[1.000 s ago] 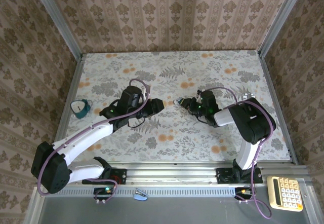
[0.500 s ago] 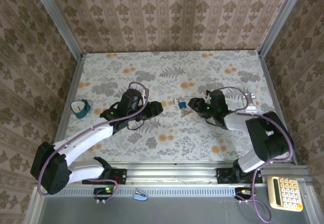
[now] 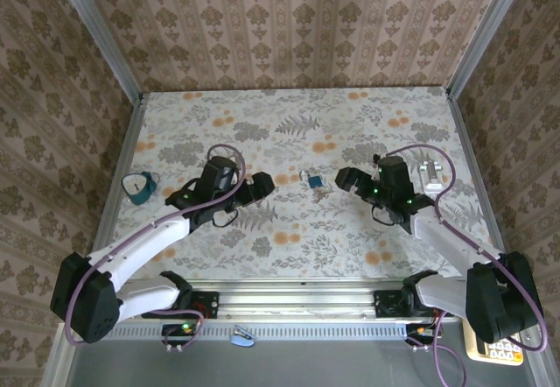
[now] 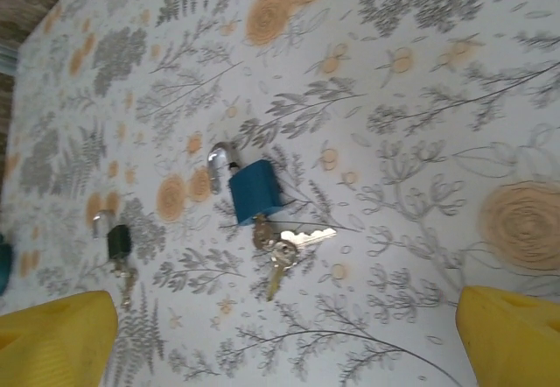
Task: Unlock with the key
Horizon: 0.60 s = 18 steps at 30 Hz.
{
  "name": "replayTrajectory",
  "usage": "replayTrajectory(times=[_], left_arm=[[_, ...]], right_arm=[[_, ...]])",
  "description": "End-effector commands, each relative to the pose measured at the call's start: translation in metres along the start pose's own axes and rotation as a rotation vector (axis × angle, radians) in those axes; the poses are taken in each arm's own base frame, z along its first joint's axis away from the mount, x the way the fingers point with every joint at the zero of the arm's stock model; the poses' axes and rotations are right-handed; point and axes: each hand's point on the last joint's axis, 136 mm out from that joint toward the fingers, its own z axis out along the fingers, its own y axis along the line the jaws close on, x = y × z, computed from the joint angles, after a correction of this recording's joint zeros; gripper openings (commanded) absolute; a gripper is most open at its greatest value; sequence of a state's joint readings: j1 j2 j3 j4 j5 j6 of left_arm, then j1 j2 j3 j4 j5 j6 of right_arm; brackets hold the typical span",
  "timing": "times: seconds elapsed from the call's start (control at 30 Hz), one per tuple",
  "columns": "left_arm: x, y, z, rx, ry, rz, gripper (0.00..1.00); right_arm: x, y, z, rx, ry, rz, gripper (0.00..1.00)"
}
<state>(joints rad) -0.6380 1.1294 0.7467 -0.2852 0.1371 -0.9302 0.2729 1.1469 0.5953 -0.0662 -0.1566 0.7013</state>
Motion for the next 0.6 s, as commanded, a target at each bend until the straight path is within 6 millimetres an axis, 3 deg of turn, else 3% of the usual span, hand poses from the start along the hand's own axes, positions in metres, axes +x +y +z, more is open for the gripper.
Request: replayTrajectory(times=[0.0,0.2,0.4,0.57], left_arm=[[-0.009,0.033,-0.014,-0.142,-0.042,0.024,1.0],[-0.054,0.069,-0.052,-0.379,-0.207,0.121,1.0],[-0.11,0.085,-0.096,-0.584,-0.479,0.359,1.0],[-0.137,0.118,-0.122,-0.737,-0.761,0.466,1.0]], right_arm=[[-0.016,-0.02,-0.014,0.166,-0.042,-0.068,1.0],[-0.058,-0.032,-0.03,0.343,-0.18,-0.151,1.0],[-0.104,-0.044,-0.051,0.5,-0.4,-0.209,1.0],[-0.123,-0.068,-0.066,0.671,-0.582,-0.31,1.0]])
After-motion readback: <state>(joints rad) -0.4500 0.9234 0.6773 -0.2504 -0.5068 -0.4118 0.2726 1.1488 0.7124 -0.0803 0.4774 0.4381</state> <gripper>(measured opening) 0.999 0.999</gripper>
